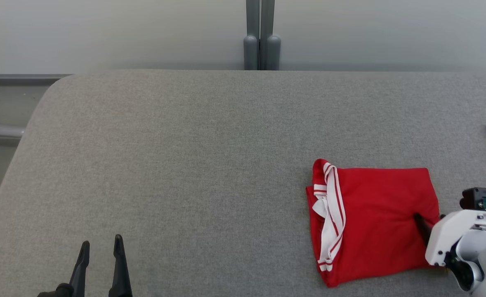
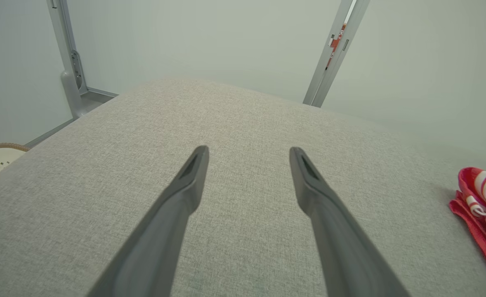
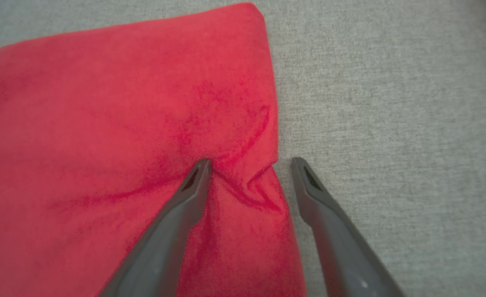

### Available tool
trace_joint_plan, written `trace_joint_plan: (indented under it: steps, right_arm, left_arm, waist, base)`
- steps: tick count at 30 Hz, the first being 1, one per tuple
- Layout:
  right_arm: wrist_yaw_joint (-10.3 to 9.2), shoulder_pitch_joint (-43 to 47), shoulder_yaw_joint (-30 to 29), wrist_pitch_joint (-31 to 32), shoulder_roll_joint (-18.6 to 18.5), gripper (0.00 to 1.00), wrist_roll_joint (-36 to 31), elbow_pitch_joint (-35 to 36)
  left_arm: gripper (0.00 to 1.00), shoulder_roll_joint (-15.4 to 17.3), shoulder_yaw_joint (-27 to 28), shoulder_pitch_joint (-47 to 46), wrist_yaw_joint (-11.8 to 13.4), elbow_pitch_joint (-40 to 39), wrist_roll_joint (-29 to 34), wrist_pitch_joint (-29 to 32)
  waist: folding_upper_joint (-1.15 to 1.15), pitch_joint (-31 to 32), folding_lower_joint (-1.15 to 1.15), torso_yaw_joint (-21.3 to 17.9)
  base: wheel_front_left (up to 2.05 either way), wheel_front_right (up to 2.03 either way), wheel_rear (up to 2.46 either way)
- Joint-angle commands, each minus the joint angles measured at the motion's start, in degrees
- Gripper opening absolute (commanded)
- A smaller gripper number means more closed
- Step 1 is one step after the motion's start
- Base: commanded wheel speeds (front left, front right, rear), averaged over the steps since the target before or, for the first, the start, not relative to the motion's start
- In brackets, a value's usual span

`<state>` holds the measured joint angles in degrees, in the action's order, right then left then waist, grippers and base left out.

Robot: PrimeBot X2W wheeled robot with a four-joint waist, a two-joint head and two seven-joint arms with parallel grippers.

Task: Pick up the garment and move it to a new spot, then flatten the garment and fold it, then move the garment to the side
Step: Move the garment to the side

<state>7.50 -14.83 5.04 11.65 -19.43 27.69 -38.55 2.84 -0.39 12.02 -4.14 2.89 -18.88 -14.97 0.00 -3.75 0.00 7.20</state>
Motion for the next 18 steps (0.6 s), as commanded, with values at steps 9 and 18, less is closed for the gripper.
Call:
trace_joint_plan:
  steps: [9, 18]
  right_arm:
    - [-0.04, -13.0, 1.4, -0.1, -3.5, 0.00, 4.3, 1.4]
    - [-0.03, -25.2, -6.0, 0.2, -13.5, 0.00, -3.5, -1.2]
  left_arm:
    - [1.00, 0.1, 1.0, -3.8, -1.0, -0.7, 0.3, -0.3]
    - [1.00, 0.1, -2.2, -7.7, -3.0, -0.9, 1.8, -0.3]
  waist:
    - [0.00, -5.4, 0.00, -7.2]
    - [0.00, -10.2, 0.00, -12.0]
  base:
    - [0.00, 0.00, 0.00]
    - [0.00, 0.00, 0.00]
